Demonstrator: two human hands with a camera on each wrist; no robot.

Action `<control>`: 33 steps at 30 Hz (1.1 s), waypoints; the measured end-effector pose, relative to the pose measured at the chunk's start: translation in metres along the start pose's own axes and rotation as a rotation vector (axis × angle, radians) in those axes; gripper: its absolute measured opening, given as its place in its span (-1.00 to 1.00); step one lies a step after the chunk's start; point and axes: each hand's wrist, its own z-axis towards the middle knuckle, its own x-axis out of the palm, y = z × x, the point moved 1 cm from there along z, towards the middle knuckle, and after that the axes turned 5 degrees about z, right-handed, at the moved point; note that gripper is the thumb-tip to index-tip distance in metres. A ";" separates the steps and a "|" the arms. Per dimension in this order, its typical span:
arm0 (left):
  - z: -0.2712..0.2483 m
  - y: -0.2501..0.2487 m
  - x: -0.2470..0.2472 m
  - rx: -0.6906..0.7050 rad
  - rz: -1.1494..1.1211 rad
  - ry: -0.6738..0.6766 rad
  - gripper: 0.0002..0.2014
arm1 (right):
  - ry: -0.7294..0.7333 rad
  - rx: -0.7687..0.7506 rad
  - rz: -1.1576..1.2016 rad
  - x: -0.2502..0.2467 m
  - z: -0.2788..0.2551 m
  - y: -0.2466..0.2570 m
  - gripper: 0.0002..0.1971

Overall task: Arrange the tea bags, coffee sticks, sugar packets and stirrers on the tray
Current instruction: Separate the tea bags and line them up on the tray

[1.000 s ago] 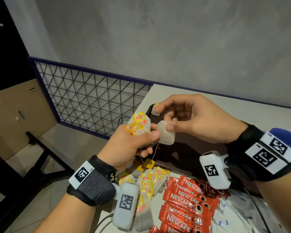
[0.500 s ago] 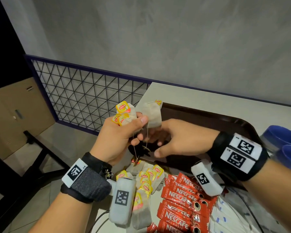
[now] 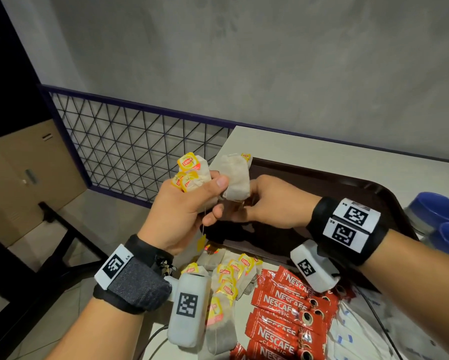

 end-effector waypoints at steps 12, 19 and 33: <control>0.000 0.010 -0.001 -0.117 0.165 0.059 -0.81 | -0.050 -0.074 -0.022 -0.040 -0.019 0.013 -0.94; -0.001 0.010 0.002 -0.103 0.141 0.083 -0.74 | -0.004 -0.077 -0.073 -0.026 -0.020 0.010 -0.78; 0.000 0.006 -0.001 0.015 0.108 0.061 -0.78 | 0.297 -0.147 0.038 0.003 -0.024 0.014 -0.55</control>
